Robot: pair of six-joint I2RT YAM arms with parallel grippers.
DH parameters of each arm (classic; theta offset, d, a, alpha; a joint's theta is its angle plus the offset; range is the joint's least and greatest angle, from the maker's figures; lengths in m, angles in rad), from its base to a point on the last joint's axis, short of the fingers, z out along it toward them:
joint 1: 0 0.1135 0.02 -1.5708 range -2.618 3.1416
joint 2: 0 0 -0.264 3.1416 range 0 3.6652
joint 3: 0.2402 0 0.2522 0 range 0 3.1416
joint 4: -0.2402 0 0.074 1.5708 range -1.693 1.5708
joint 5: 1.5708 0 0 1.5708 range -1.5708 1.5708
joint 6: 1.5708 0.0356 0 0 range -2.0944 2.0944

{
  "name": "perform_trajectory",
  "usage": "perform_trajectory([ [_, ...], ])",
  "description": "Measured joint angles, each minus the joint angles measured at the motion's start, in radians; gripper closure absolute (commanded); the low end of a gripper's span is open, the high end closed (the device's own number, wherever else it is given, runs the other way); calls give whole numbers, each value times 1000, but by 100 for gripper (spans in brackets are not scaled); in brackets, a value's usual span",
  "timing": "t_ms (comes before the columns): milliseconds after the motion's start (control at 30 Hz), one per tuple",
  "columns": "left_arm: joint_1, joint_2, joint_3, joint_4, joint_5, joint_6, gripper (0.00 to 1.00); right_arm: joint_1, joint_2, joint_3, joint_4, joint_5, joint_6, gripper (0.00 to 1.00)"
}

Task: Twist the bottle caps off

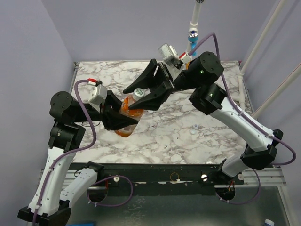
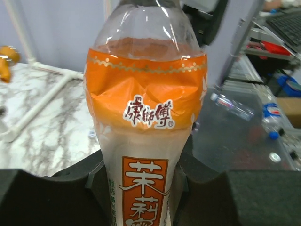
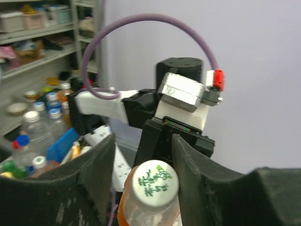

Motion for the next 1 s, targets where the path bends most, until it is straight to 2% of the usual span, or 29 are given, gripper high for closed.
perform_trajectory([
  [67, 6, 0, -3, -1, -56, 6, 83, 7, -17, 2, -64, 125, -29, 27],
  [167, 12, 0, -19, -14, -156, 46, 84, 14, -42, 17, -137, 356, -51, 16],
  [300, 13, -7, -44, -28, -306, 139, 84, 19, -32, 89, -220, 554, -52, 15],
  [467, 13, -17, -63, -42, -514, 269, 86, 21, 56, 253, -339, 759, -47, 24],
  [633, 13, -16, -64, -63, -660, 358, 87, 27, 119, 267, -416, 881, -32, 31],
  [900, 13, -14, -71, -80, -719, 402, 87, 27, 152, 258, -433, 922, -5, 53],
  [1000, 13, -14, -79, -80, -727, 408, 87, 27, 152, 258, -424, 922, 8, 56],
])
